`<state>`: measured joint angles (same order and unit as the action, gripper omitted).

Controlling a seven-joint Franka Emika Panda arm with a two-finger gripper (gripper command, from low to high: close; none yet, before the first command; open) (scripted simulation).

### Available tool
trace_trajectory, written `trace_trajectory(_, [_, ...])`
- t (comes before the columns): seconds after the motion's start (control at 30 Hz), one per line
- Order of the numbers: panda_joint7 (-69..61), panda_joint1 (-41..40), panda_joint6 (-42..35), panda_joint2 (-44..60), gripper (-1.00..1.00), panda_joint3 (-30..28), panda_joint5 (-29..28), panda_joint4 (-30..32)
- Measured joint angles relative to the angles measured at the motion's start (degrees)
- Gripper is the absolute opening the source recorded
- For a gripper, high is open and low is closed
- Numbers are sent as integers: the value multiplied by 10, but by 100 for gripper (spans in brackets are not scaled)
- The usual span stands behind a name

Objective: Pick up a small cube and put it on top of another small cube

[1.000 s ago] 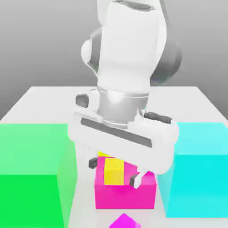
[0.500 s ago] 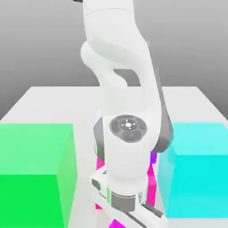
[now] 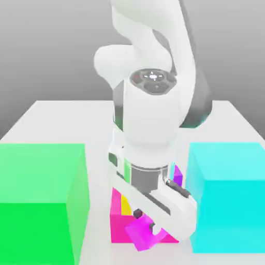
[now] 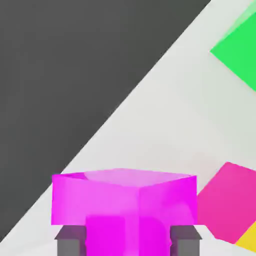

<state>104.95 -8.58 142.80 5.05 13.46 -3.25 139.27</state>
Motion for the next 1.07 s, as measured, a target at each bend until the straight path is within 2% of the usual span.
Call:
trace_trajectory(0.57, [227, 68, -109, -325, -100, 41, 154, 195])
trace_trajectory(0.63, [261, 68, -95, -333, -100, 55, 158, 216])
trace_trajectory(0.8, [277, 61, 14, -257, -100, 77, 157, 249])
trace_trajectory(0.83, [278, 60, 26, -248, 100, 79, 157, 252])
trace_trajectory(1.07, [278, 60, 22, -251, 100, 79, 157, 252])
